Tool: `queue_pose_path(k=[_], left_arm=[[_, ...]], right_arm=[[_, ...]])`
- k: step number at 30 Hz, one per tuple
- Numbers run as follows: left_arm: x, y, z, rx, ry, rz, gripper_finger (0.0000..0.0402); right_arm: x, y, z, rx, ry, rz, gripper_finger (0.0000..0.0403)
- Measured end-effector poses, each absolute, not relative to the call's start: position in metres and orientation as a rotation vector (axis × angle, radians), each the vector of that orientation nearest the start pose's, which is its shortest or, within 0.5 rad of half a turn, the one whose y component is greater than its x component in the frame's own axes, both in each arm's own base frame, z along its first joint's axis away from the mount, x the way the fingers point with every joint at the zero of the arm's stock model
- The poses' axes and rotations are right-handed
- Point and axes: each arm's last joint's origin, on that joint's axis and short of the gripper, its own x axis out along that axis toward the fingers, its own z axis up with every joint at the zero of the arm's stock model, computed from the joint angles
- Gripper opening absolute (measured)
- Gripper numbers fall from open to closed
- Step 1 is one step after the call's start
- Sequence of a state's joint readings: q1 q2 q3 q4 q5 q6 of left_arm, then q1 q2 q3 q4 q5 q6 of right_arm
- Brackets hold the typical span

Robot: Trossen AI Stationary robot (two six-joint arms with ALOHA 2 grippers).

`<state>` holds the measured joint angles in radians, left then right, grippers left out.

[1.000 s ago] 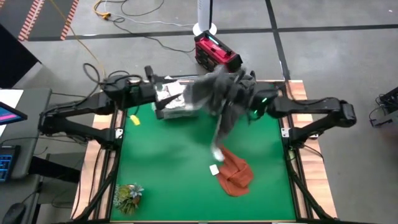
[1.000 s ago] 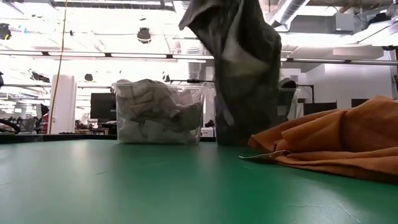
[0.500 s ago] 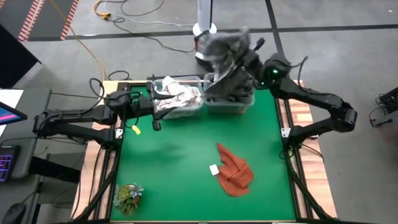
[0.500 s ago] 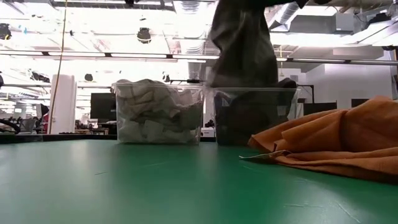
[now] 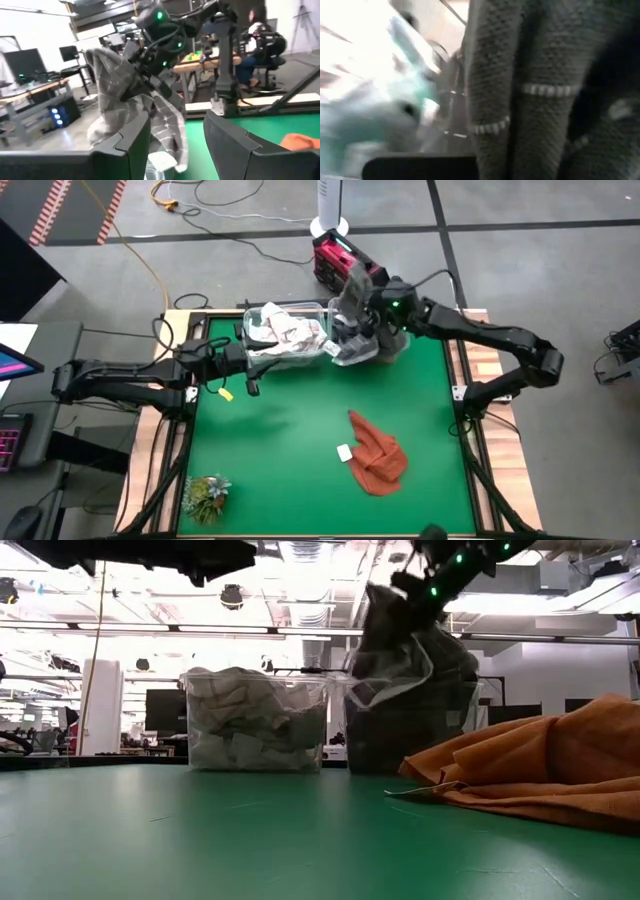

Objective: Sort towels by color in basket
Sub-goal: Put the black towel into the right transparent bin

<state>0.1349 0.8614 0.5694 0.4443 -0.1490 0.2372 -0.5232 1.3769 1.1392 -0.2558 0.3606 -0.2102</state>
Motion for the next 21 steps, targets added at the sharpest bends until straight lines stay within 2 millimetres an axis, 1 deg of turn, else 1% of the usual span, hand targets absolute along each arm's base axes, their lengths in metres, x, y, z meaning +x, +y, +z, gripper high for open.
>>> queue_pose_path(k=[3, 4, 6, 11, 14, 16, 19, 21], left_arm=[[0.192, 0.031, 0.307, 0.234, -0.132, 0.309, 0.0173], [0.191, 0.03, 0.307, 0.235, -0.136, 0.31, 0.0173], [0.191, 0.03, 0.308, 0.244, -0.136, 0.311, 0.0173], [0.191, 0.03, 0.307, 0.272, -0.126, 0.312, 0.0173], [0.191, 0.031, 0.307, 0.285, -0.123, 0.313, 0.0173], [0.191, 0.03, 0.306, 0.303, -0.113, 0.312, 0.0173], [0.194, 0.031, 0.304, 0.327, -0.095, 0.297, 0.0173], [0.197, 0.031, 0.302, 0.335, -0.089, 0.279, 0.0173]], right_arm=[[0.254, -0.172, 0.303, -0.106, 0.712, -0.87, 0.0041], [0.254, -0.173, 0.298, -0.103, 0.759, -0.865, 0.0041], [0.257, -0.17, 0.29, -0.104, 0.818, -0.783, 0.0041], [0.264, -0.166, 0.288, -0.001, 0.75, -0.561, 0.0041], [0.267, -0.171, 0.282, 0.06, 0.729, -0.518, 0.0041], [0.271, -0.175, 0.273, 0.08, 0.753, -0.516, 0.0041], [0.28, -0.181, 0.252, 0.117, 0.818, -0.486, 0.0041], [0.285, -0.182, 0.242, 0.159, 0.843, -0.46, 0.0042]])
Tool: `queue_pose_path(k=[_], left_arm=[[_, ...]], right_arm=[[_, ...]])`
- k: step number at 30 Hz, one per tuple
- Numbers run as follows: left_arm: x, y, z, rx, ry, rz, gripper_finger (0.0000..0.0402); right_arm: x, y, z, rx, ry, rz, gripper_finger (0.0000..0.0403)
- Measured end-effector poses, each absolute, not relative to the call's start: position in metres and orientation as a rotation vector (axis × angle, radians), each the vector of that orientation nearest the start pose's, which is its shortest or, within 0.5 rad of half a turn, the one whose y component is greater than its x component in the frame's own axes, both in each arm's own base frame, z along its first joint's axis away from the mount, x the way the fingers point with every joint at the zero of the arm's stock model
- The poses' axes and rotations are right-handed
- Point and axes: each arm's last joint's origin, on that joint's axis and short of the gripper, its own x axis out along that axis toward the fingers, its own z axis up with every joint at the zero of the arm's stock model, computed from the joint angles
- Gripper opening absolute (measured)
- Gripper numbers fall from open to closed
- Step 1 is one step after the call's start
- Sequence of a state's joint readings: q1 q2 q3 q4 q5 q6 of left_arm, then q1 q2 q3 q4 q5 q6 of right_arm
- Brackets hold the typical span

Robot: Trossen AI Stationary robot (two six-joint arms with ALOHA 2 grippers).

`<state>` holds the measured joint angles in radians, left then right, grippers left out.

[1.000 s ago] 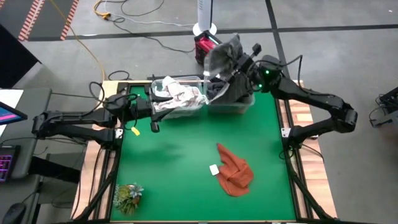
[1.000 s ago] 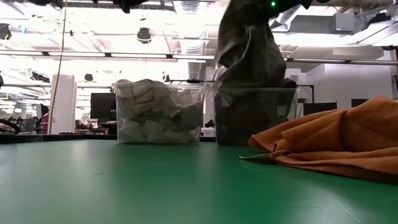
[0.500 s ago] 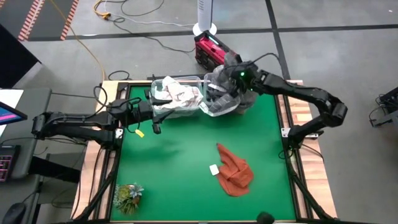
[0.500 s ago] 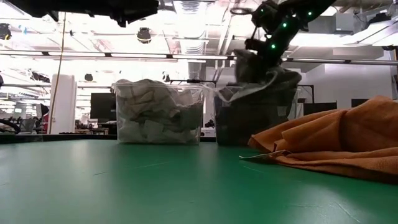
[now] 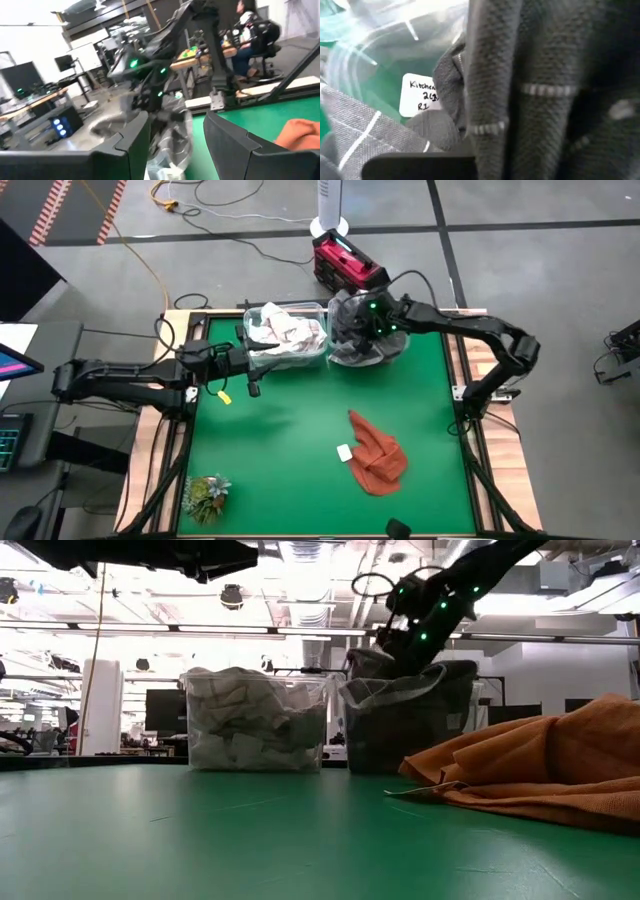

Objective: Sort towels by color in basket
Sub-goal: Put the black towel into the right transparent bin

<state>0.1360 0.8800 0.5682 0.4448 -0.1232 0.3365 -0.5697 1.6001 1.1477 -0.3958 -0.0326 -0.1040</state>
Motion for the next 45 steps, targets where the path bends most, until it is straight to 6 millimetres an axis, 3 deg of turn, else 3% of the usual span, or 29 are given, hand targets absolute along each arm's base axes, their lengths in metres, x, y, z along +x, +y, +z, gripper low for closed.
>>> queue_pose_path(k=[5, 15, 23, 45], left_arm=[[0.204, 0.031, 0.299, 0.296, -0.106, 0.263, 0.0173], [0.209, 0.033, 0.291, 0.182, -0.061, 0.296, 0.0173], [0.21, 0.033, 0.29, 0.061, -0.064, 0.273, 0.0173], [0.21, 0.033, 0.283, 0.005, 0.001, 0.271, 0.0173]], right_arm=[[0.296, -0.182, 0.234, 0.189, 0.91, -0.432, 0.0067], [0.293, -0.192, 0.254, 0.227, 0.903, -0.462, 0.0151], [0.285, -0.193, 0.255, 0.259, 0.989, -0.462, 0.0201], [0.283, -0.194, 0.254, 0.296, 0.997, -0.48, 0.0203]])
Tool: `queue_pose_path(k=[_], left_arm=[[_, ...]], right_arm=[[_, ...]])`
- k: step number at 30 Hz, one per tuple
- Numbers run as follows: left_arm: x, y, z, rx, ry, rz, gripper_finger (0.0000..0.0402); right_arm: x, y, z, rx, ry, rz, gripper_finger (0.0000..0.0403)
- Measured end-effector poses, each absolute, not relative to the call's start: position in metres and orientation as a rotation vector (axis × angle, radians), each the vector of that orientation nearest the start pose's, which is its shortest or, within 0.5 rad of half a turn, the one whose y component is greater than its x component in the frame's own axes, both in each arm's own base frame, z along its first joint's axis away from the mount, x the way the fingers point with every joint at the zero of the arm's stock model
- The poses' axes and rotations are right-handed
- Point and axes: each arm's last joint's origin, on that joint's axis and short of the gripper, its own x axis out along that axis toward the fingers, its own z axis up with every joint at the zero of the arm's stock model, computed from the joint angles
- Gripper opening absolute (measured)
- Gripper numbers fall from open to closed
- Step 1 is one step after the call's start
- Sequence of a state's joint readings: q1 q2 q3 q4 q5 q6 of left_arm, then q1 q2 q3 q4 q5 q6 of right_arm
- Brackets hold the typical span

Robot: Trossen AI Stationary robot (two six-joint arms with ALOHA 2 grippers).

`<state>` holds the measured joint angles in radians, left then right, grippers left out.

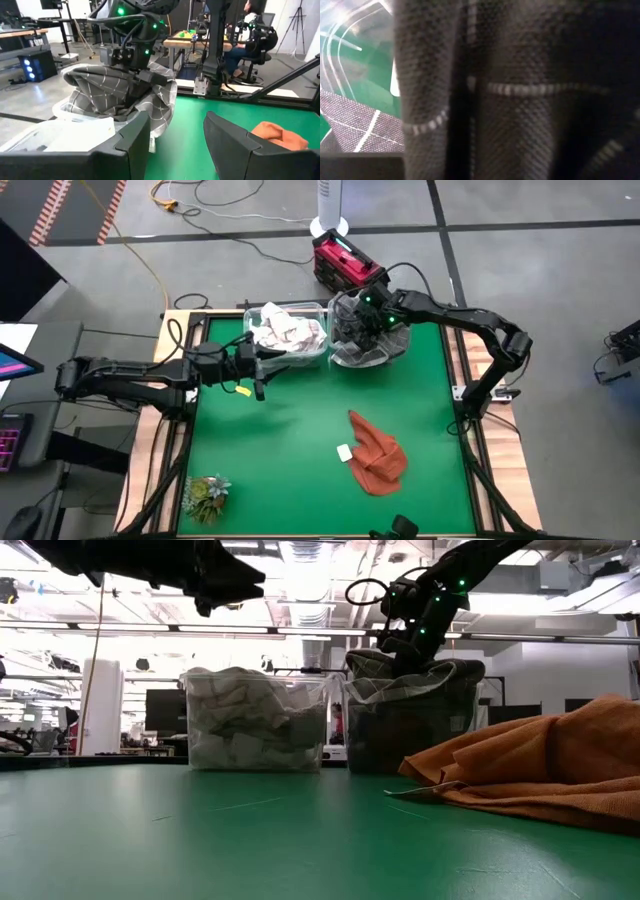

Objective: Sort towels by color in basket
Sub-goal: Put the black towel into the right transparent bin

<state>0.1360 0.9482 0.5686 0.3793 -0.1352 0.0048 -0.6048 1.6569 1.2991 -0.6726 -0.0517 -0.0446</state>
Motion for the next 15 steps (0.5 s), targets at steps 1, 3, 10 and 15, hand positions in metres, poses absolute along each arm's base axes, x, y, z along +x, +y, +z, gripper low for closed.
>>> queue_pose_path(k=[1, 3, 10, 15], left_arm=[[0.21, 0.033, 0.283, 0.005, 0.004, 0.271, 0.0173], [0.21, 0.033, 0.282, 0.018, 0.012, 0.271, 0.0173], [0.21, 0.033, 0.282, 0.053, 0.018, 0.279, 0.0173], [0.21, 0.033, 0.28, 0.121, 0.051, 0.284, 0.0173]], right_arm=[[0.283, -0.194, 0.254, 0.301, 0.996, -0.483, 0.0203], [0.283, -0.194, 0.254, 0.307, 0.995, -0.486, 0.0203], [0.284, -0.189, 0.254, 0.307, 1.022, -0.47, 0.0203], [0.282, -0.176, 0.285, 0.291, 1.057, -0.437, 0.0203]])
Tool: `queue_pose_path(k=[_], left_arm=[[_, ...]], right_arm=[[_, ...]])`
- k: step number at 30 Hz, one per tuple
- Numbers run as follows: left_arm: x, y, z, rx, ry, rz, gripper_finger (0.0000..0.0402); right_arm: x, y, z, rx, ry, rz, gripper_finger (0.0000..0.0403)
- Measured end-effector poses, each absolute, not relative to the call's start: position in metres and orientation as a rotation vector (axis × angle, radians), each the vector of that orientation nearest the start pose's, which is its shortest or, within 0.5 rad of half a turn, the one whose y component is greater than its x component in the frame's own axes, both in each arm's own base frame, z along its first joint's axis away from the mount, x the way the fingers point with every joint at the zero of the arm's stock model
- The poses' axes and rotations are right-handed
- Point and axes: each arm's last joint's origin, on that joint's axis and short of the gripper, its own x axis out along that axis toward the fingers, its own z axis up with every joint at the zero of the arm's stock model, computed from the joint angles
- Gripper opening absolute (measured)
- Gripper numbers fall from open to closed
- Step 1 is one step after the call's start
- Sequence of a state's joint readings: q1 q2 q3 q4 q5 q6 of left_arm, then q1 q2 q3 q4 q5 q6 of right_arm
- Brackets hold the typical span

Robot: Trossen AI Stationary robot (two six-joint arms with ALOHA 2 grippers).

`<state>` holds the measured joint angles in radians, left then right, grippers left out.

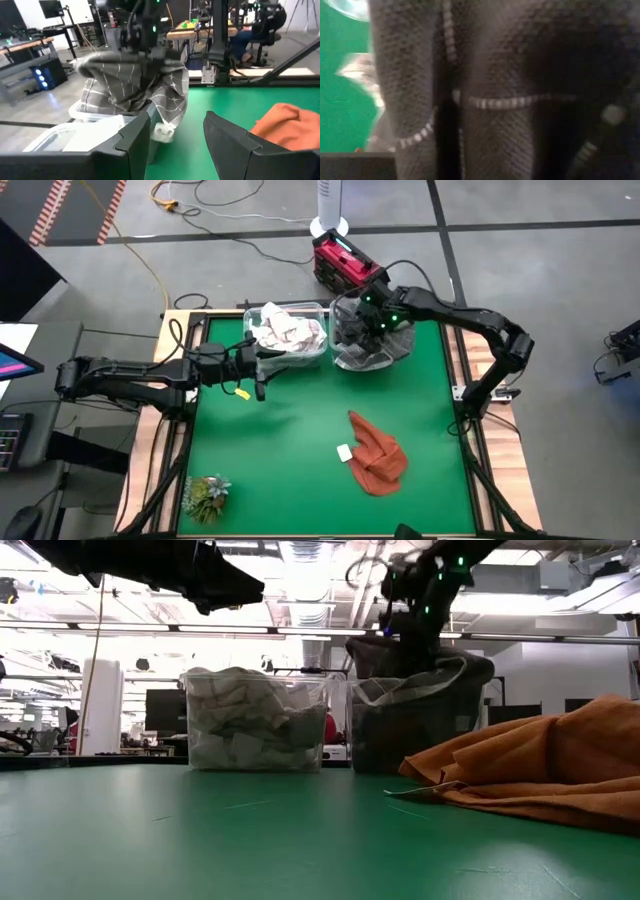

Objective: Sort towels by color in basket
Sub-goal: Put the black towel into the right transparent bin

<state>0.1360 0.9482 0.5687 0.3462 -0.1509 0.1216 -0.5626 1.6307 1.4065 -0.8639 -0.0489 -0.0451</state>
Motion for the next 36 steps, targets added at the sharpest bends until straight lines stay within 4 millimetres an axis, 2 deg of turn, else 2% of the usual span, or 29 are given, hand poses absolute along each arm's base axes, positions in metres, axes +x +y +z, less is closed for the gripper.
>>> queue_pose_path(k=[4, 9, 13, 17, 24, 27, 30, 33, 36], left_arm=[[0.21, 0.032, 0.279, 0.16, 0.063, 0.276, 0.0173], [0.21, 0.031, 0.278, 0.182, 0.074, 0.265, 0.0173], [0.21, 0.031, 0.278, 0.182, 0.081, 0.278, 0.0173], [0.209, 0.032, 0.276, 0.179, 0.104, 0.296, 0.0173], [0.209, 0.032, 0.274, 0.191, 0.118, 0.296, 0.0173], [0.209, 0.032, 0.276, 0.191, 0.107, 0.297, 0.0173], [0.21, 0.032, 0.277, 0.209, 0.098, 0.297, 0.0173], [0.21, 0.032, 0.278, 0.215, 0.082, 0.299, 0.0173], [0.21, 0.031, 0.279, 0.194, 0.075, 0.297, 0.0173]], right_arm=[[0.282, -0.167, 0.314, 0.217, 1.085, -0.438, 0.0203], [0.281, -0.16, 0.347, 0.08, 1.099, -0.534, 0.0205], [0.281, -0.162, 0.356, 0.053, 1.076, -0.545, 0.0205], [0.275, -0.158, 0.36, 0.074, 1.132, -0.541, 0.0205], [0.264, -0.155, 0.389, 0.072, 1.058, -0.567, 0.0205], [0.261, -0.157, 0.393, 0.09, 1.025, -0.59, 0.0205], [0.269, -0.164, 0.372, 0.131, 1.072, -0.589, 0.0205], [0.283, -0.172, 0.33, 0.166, 1.161, -0.572, 0.0205], [0.295, -0.177, 0.291, 0.224, 1.17, -0.497, 0.0205]])
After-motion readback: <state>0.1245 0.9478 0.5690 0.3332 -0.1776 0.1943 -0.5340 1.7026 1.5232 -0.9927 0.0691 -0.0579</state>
